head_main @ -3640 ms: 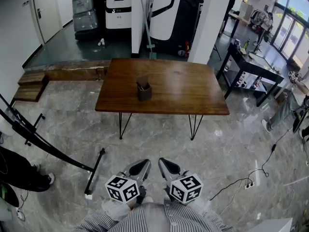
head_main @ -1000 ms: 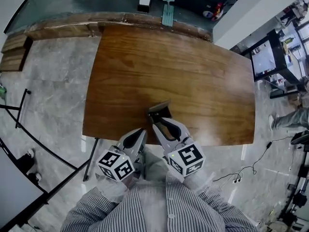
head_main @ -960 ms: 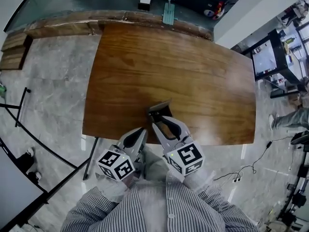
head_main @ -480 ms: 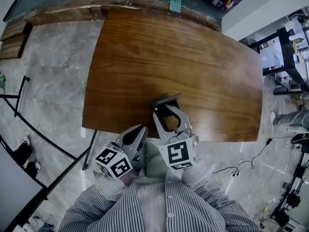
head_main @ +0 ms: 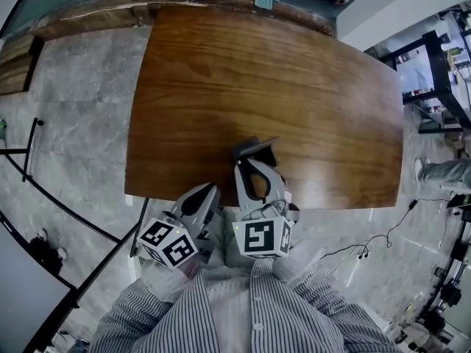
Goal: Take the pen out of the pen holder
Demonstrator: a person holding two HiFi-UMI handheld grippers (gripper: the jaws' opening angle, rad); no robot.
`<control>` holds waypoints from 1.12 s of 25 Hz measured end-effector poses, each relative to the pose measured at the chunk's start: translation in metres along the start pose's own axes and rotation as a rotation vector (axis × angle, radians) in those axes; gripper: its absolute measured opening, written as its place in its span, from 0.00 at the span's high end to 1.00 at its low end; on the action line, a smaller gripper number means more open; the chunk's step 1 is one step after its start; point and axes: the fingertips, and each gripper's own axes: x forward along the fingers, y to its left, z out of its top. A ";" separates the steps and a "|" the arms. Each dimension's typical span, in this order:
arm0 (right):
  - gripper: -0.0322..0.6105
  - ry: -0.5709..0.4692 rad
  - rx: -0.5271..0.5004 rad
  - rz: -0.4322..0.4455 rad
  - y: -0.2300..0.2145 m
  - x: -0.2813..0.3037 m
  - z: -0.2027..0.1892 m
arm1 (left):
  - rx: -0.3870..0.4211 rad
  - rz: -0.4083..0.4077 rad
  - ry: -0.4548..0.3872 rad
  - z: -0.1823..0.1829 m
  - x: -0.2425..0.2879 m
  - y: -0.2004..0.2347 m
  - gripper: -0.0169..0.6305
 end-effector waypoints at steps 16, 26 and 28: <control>0.88 -0.054 0.121 -0.023 -0.030 -0.025 0.011 | 0.075 -0.069 -0.031 0.020 0.011 -0.030 0.96; 0.88 -0.200 0.328 0.003 -0.059 -0.073 0.041 | 0.157 -0.088 -0.126 0.055 0.007 -0.064 0.96; 0.88 -0.218 0.368 0.020 -0.063 -0.081 0.043 | 0.178 -0.104 -0.124 0.057 0.007 -0.075 0.96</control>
